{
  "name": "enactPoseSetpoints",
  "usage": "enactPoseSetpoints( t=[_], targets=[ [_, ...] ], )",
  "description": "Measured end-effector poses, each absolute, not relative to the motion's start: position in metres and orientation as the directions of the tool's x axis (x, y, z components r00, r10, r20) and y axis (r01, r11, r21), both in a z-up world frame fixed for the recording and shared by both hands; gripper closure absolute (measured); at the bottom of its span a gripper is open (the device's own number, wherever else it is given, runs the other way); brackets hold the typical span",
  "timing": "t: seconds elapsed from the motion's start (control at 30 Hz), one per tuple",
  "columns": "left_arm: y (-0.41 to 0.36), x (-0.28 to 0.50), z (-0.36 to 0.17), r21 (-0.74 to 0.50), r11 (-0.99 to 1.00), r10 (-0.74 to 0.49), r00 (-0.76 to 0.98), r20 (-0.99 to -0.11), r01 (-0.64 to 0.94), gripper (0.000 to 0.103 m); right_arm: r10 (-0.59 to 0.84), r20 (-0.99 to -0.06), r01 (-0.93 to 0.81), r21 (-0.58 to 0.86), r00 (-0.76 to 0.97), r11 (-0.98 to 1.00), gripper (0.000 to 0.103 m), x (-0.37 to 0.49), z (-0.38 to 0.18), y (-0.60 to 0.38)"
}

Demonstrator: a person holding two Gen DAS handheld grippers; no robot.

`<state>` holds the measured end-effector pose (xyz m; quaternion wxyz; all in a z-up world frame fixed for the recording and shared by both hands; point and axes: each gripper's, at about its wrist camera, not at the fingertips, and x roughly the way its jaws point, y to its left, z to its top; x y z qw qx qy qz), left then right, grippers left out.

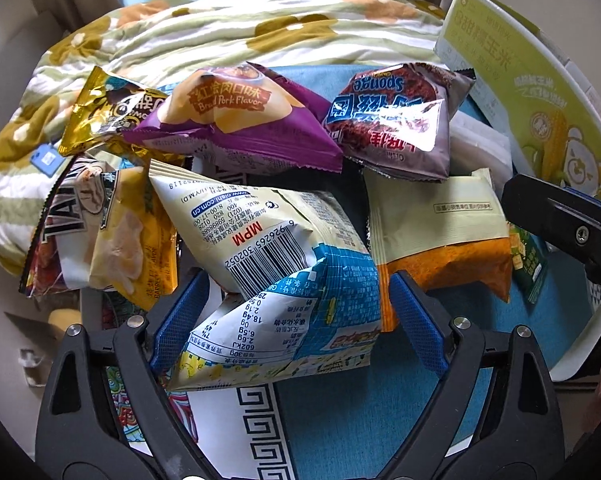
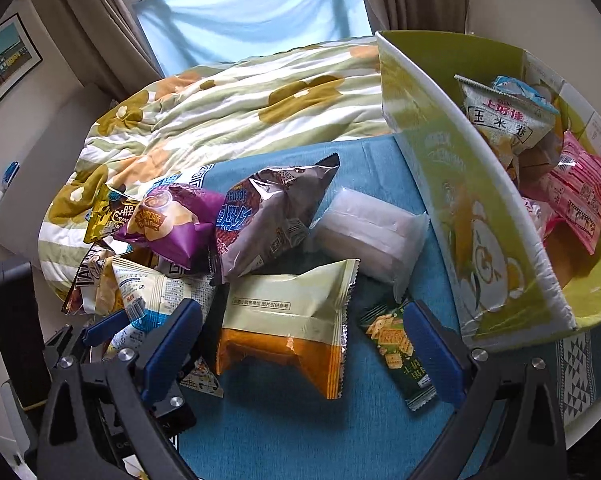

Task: Organize snacks
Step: 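Move both tools toward the remaining snack bags on the table, then grasp the white-blue barcode bag with the left tool while the right tool grasps the yellow-orange bag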

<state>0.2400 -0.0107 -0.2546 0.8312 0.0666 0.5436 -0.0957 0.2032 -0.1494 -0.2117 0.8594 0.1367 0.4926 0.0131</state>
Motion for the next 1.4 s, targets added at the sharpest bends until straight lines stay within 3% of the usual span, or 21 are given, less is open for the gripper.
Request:
enactPoseSetpoints(
  t=[0.4, 1.0, 1.07, 1.13, 1.23, 1.4],
  targets=[
    [-0.007, 0.24, -0.262, 0.006, 0.965, -0.095, 0.371, -0.924, 0.262, 0.025, 0.201, -0.871, 0.094, 0.27, 0.447, 0.958, 0.003, 0.22, -0.247, -0.143],
    [0.008, 0.225, -0.257, 0.007, 0.959, -0.097, 0.353, -0.93, 0.282, 0.027, 0.257, -0.885, 0.101, 0.318, 0.388, 0.943, 0.003, 0.233, -0.277, -0.129],
    [0.01, 0.223, -0.254, 0.006, 0.96, -0.1, 0.36, -0.928, 0.281, 0.027, 0.254, -0.888, 0.098, 0.313, 0.384, 0.945, 0.006, 0.232, -0.278, -0.127],
    [0.012, 0.218, -0.252, 0.004, 0.96, -0.102, 0.365, -0.926, 0.279, 0.027, 0.251, -0.89, 0.085, 0.304, 0.381, 0.949, 0.018, 0.232, -0.277, -0.124],
    [0.016, 0.212, -0.248, 0.001, 0.961, -0.107, 0.372, -0.922, 0.277, 0.027, 0.254, -0.893, 0.057, 0.296, 0.372, 0.954, 0.028, 0.23, -0.275, -0.119],
    [0.017, 0.201, -0.238, -0.006, 0.961, -0.118, 0.387, -0.915, 0.278, 0.027, 0.249, -0.896, 0.045, 0.285, 0.368, 0.958, 0.032, 0.221, -0.271, -0.115]
  ],
)
